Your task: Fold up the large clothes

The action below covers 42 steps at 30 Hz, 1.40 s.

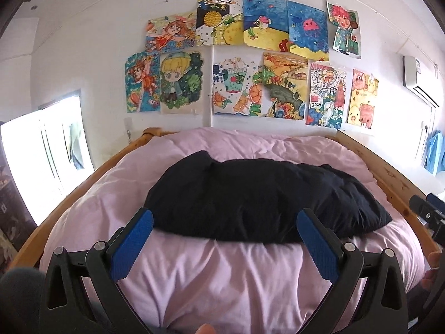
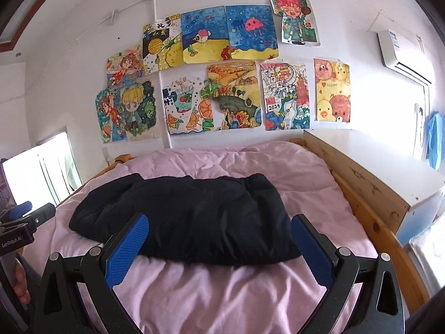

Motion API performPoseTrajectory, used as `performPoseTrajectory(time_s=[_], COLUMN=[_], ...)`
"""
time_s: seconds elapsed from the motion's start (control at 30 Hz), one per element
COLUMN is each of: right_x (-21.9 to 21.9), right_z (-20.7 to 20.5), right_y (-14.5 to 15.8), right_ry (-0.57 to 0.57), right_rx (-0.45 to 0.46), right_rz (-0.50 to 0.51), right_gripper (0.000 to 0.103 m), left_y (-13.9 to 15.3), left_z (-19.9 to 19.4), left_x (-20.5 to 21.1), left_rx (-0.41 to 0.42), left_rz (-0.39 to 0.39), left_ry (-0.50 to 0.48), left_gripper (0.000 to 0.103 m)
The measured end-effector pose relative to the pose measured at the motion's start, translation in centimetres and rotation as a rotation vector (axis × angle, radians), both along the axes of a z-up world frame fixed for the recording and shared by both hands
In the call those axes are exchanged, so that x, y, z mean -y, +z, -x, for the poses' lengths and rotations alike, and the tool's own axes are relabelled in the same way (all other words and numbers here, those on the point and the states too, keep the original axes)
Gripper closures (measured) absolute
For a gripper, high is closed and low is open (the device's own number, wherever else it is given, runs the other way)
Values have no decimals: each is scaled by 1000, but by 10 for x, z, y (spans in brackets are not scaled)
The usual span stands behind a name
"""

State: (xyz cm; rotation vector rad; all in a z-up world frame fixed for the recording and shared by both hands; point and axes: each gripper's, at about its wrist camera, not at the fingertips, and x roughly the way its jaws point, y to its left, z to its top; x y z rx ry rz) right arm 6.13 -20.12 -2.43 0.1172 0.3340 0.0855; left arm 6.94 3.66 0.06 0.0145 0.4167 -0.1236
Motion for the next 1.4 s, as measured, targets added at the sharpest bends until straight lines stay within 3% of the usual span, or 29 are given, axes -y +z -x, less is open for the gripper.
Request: performPoseTrajectory(time_s=[0.37, 0.6, 0.8, 1.4], right_x=[-14, -27, -34, -33], right_z=[25, 25, 24, 21], right_y=[-32, -32, -35, -42], right_ry=[15, 65, 94, 97], right_rx=[-70, -64, -71, -88], right_rz=[6, 34, 43, 30], right_gripper=[0, 0, 0, 0], left_y=[-20, -26, -32, -36], left_z=[43, 38, 43, 40], left_x=[-12, -5, 9, 2], left_rx=[-13, -54, -37, -39], left_rz=[-9, -43, -121, -125], left_ry=[31, 22, -1, -10], left_gripper=[1, 1, 1, 1])
